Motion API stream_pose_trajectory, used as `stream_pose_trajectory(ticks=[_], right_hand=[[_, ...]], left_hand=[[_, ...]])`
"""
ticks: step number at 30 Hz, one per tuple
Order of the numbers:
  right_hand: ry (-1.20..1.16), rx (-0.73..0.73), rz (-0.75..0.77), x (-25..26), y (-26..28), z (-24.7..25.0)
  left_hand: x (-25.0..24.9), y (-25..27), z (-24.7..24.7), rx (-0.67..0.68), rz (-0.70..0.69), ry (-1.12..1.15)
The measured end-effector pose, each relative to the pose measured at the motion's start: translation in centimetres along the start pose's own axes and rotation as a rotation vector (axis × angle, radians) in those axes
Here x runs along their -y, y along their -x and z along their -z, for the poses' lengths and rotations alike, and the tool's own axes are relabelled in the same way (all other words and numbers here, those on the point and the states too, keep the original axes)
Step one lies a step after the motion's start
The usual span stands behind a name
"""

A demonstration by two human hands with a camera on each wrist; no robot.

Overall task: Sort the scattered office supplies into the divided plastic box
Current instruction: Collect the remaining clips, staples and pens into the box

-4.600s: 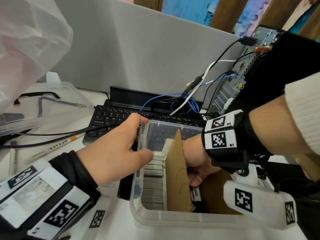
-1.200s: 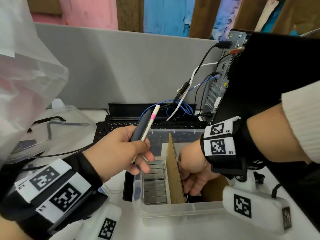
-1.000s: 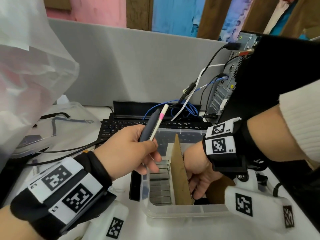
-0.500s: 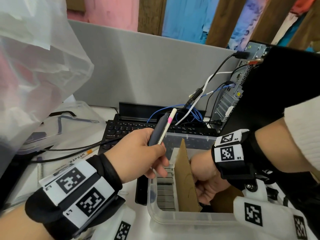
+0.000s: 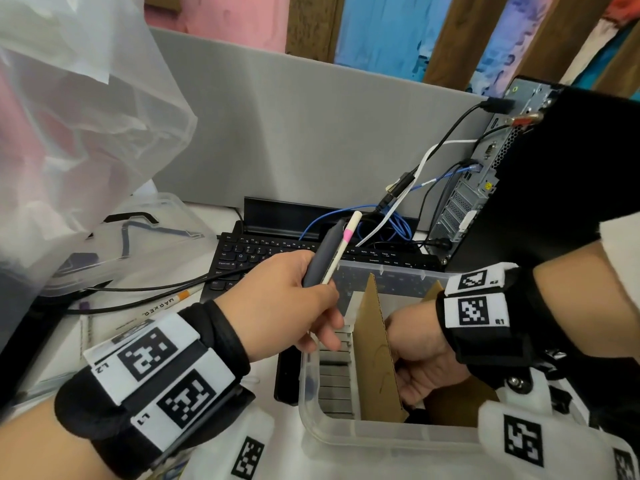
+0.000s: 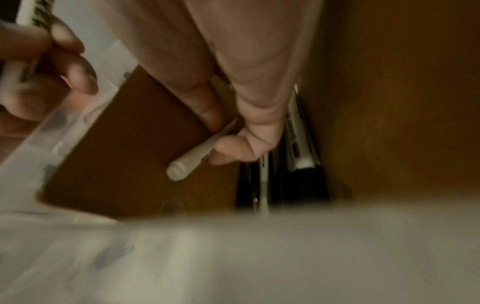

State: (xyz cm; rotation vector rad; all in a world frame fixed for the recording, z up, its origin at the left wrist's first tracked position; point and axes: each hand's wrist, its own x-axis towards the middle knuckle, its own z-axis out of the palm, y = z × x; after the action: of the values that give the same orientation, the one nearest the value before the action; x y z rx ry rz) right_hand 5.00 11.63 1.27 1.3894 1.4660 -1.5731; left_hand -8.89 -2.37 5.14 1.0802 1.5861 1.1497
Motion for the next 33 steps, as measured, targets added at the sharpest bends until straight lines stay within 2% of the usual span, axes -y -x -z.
stream_pose_trajectory(ticks=[4, 11, 15, 19, 24, 29, 33], right_hand=[[0.076, -0.01, 0.031, 1.4, 3.0, 0.1], [0.114, -0.162, 0.192, 2.3, 9.4, 1.3], [0.01, -0.214, 0.382, 2.5, 13.0, 1.6], [-0.15, -0.223, 0.622, 2.4, 14.3, 0.9], [-0.046, -0.332, 0.778, 1.8, 14.4, 0.3], [-0.196, -0.261, 0.881, 2.1, 13.9, 0.5], [-0.206, -0.192, 0.913, 3.0, 13.6, 0.8]], left_hand=[[0.0, 0.0, 0.0, -0.006, 0.0, -0.009], [-0.6, 0.0, 0.1, 0.013, 0.047, 0.021], [-1.8, 0.5, -0.2, 0.001, 0.033, 0.113], [-3.5, 0.7, -1.4, 0.002, 0.008, 0.252], [-4.8, 0.6, -3.4, 0.014, -0.069, 0.193], [-5.8, 0.5, -4.4, 0.02, -0.101, 0.253], [-6.3, -0.3, -4.6, 0.013, -0.181, 0.134]])
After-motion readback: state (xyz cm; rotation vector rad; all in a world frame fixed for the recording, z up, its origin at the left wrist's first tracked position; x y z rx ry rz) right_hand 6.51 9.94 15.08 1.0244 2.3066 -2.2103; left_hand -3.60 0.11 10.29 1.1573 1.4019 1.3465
